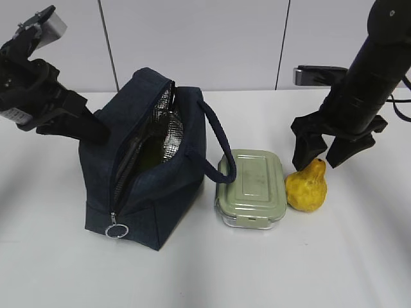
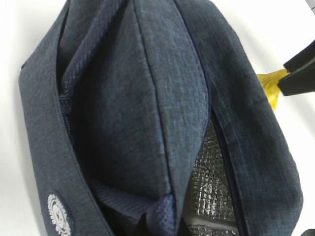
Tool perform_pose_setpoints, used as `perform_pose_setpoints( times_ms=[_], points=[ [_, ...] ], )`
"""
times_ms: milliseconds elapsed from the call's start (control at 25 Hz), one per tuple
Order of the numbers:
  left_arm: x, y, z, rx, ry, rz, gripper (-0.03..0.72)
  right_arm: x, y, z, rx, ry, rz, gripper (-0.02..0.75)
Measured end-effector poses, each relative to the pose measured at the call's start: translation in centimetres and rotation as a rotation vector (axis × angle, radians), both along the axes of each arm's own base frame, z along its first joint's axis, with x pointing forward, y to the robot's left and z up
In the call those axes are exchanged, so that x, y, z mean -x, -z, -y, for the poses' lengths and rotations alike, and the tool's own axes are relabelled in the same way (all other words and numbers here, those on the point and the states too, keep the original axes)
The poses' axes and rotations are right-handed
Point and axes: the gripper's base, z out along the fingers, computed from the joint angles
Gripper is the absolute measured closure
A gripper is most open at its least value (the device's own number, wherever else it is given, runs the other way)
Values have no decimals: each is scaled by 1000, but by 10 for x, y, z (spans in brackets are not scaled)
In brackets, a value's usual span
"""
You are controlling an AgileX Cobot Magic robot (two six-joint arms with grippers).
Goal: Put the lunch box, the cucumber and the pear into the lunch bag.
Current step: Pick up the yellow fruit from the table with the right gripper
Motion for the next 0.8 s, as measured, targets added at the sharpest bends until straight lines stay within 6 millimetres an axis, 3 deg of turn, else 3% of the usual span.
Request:
perform_pose_setpoints(
  times_ms=[280,400,560,720,800],
  points=[
    [0,0,0,-5,4,-2,676,-5,11,-1,-6,1,1,170],
    [0,1,-1,-10,6,-1,676,-6,16,-1,-3,-1,-7,215],
    [0,1,-1,-11,7,-1,676,-8,24,-1,2,-2,-24,308],
    [0,1,-1,-11,7,-1,676,-9,26,-1,8,-5,-24,495],
    [1,1,-1,-12,9,-3,676,-9,25,-1,8,-5,-22,526]
  ],
)
